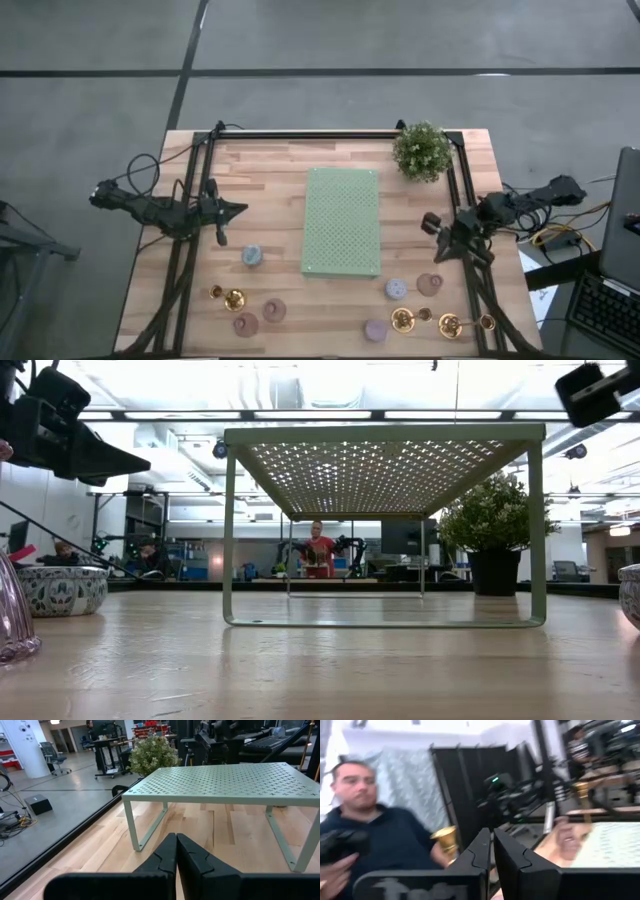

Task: Pick & Place candle stick holders
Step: Put the middle gold candle holder on the shelf

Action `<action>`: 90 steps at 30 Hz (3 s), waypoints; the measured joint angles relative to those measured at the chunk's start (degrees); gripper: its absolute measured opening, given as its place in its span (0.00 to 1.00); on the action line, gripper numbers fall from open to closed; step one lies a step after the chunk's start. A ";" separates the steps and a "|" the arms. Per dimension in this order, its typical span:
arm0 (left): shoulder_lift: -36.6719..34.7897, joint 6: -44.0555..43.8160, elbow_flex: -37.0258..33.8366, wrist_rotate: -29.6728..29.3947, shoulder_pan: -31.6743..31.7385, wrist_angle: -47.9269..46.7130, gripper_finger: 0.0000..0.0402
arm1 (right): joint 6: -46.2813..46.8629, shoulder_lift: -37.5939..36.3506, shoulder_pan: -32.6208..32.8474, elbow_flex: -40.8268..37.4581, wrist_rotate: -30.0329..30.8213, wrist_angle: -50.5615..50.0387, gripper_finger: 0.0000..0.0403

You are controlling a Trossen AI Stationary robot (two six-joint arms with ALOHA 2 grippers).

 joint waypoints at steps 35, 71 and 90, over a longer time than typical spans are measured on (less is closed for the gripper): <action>-0.01 0.00 0.00 0.13 0.00 0.00 0.03 | -11.15 35.15 21.05 2.49 13.70 15.25 0.48; -0.02 0.00 0.02 0.07 0.00 -0.02 0.03 | -18.64 52.64 22.08 13.44 10.36 17.05 0.29; -0.02 0.00 0.01 0.11 0.00 -0.02 0.03 | -20.98 52.36 22.06 13.39 10.36 17.38 0.06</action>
